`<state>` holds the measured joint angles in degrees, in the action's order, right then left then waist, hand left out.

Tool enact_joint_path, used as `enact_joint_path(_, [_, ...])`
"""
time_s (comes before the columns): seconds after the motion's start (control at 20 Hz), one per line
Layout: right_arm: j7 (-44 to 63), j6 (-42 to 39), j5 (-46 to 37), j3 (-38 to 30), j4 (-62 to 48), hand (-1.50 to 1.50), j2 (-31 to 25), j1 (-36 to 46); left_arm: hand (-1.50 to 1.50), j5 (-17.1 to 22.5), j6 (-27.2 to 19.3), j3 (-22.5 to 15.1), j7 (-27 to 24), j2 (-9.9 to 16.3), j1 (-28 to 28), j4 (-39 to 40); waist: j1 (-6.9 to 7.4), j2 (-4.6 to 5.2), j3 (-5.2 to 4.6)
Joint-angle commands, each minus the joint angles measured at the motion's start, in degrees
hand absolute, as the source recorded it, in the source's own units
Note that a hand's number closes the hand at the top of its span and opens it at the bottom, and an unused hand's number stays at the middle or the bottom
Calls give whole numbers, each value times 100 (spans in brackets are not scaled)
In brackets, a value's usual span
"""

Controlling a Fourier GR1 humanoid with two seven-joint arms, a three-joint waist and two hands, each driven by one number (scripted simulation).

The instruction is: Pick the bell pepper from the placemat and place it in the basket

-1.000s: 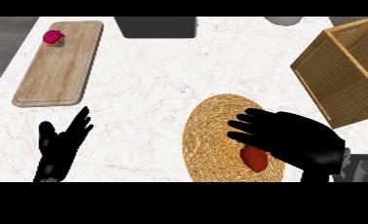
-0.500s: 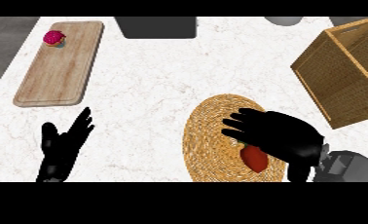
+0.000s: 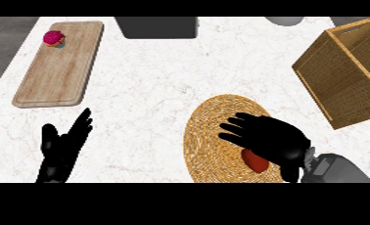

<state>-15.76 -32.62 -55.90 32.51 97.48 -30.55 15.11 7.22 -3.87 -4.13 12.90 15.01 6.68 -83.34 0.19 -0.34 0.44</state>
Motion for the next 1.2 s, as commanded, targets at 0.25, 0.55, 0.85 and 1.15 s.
enact_joint_path(0.25, [-88,376,-766,195,-893,-150,415,-20,0,-38,64,19,472,-45,238,-192,26,35,-41])
enact_joint_path(0.55, [-269,442,-941,122,-945,-150,532,-155,0,-39,237,199,371,-9,130,37,7,33,-42])
enact_joint_path(0.85, [-364,360,-1040,-35,-935,-150,650,-171,0,-224,232,194,166,-166,-23,433,-21,33,-45])
enact_joint_path(1.15, [-884,1542,-1627,236,-1448,150,683,-148,0,-133,211,254,649,-155,-18,0,16,39,-40])
